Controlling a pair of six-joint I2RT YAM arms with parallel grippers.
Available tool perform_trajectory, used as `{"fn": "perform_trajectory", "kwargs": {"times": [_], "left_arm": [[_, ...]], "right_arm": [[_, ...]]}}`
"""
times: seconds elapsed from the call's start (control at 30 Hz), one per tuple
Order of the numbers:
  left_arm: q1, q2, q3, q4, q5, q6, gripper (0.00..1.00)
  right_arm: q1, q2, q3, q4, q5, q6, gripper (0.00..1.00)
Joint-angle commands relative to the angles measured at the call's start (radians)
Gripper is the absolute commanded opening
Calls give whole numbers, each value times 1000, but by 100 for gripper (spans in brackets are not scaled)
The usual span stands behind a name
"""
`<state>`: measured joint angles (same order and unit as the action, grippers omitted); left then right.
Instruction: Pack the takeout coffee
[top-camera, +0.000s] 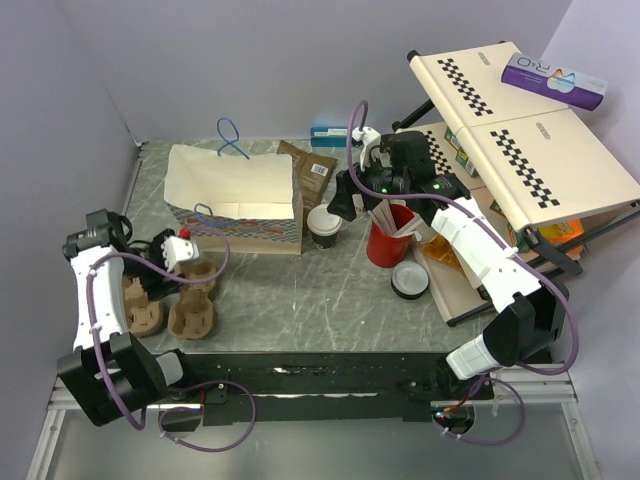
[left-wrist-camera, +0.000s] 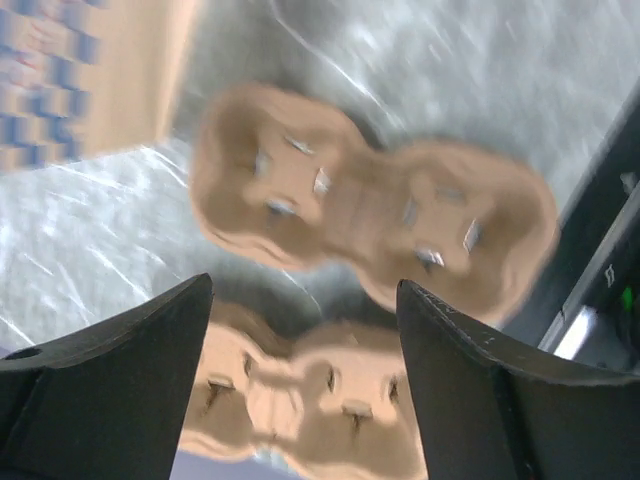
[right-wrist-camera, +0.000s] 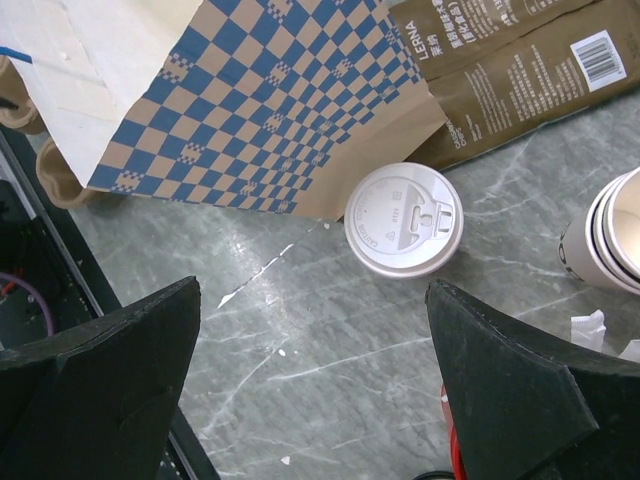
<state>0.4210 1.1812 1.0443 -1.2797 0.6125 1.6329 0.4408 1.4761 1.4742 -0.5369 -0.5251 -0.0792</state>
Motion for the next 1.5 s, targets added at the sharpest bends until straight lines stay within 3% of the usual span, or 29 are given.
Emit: {"fn": "perform_trajectory", "kwargs": {"times": [0.0,0.17,0.23,0.37,0.47,0.5,0.57,0.6,0.7,0.9,1.2,1.47], "left_arm": [[-8,8,75,166,182,-222,77],[-24,-5,30,-84,97,184,80],[-62,-22,-33,-90,3,219,80],[-117,-54,-130,-49,-26,208,78],[-175,-107,-234,122,-39,26,76],[-215,-126,-254,175,-49,-139,75],[-241,-135,-291,324,-86,-319,72],[-251,-135,-294,365,-101,-504,71],[-252,-100,-280,466,-183,-780,68],[-252,-89,-299,468,-230,-863,72],[-252,20,-247,425,-355,-1223,58],[-252,67,-234,454,-396,-1274,60]], "right_arm": [[1,-7,49,18,-16,3,99],[1,-23,20,23,-12,-2,99],[-1,-26,12,31,-18,5,99],[3,-26,8,45,-23,13,99],[3,-33,1,41,-23,12,99],[1,-36,-3,41,-21,10,99],[3,-45,-11,40,-19,9,99],[1,-49,-21,40,-18,7,99],[1,-60,-40,41,-16,7,99],[1,-50,-40,43,-29,19,99],[1,-37,-26,45,-24,21,99],[1,-43,-43,49,-29,22,99]]}}
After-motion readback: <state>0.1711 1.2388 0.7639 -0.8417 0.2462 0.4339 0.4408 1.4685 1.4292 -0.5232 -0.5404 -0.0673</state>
